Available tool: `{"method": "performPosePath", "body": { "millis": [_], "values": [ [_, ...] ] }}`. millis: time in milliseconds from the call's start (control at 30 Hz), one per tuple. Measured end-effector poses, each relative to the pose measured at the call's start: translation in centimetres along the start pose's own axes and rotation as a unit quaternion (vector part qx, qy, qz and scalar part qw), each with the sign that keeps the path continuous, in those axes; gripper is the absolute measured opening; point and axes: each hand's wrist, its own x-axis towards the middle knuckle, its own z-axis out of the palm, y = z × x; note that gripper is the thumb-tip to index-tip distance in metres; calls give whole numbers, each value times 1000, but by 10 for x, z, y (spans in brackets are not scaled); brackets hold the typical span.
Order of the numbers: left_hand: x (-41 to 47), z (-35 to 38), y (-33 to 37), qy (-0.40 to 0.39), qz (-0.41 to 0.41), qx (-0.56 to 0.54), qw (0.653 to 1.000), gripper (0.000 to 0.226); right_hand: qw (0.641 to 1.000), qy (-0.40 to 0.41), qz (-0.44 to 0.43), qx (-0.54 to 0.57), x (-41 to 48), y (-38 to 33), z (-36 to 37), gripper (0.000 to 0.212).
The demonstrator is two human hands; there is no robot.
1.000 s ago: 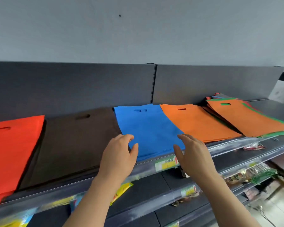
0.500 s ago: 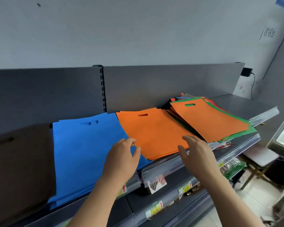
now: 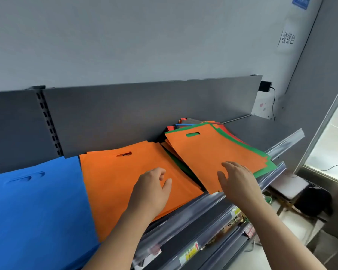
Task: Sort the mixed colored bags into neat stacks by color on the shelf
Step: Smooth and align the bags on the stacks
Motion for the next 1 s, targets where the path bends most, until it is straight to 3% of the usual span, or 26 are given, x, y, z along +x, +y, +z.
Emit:
{"method": "performPosePath", "body": {
  "millis": [267, 367, 600, 667, 767, 900, 1000],
  "values": [
    [47, 79, 52, -25, -111, -58, 992, 51, 995, -89, -21, -45, 79, 88, 13, 29],
    [58, 96, 63, -32, -155, -66, 985, 16, 992, -108, -51, -33, 91, 105, 23, 31],
    [70, 109, 67, 82, -236, -220, 943, 26, 984, -78, -150, 65, 91, 120, 27, 30],
    [68, 110, 68, 93, -244, -224, 939, 15, 988, -53, -113, 92, 99, 131, 25, 29],
    [66, 113, 70, 103, -239, -225, 939, 14, 995, -66, -63, 49, 110, 146, 22, 25],
    [65, 115, 73, 120, -216, -243, 938, 20, 989, -91, -95, 66, 106, 143, 27, 23],
    [66, 112, 74, 154, -193, -184, 952, 17, 986, -93, -104, 87, 104, 144, 28, 22]
  ]
}}
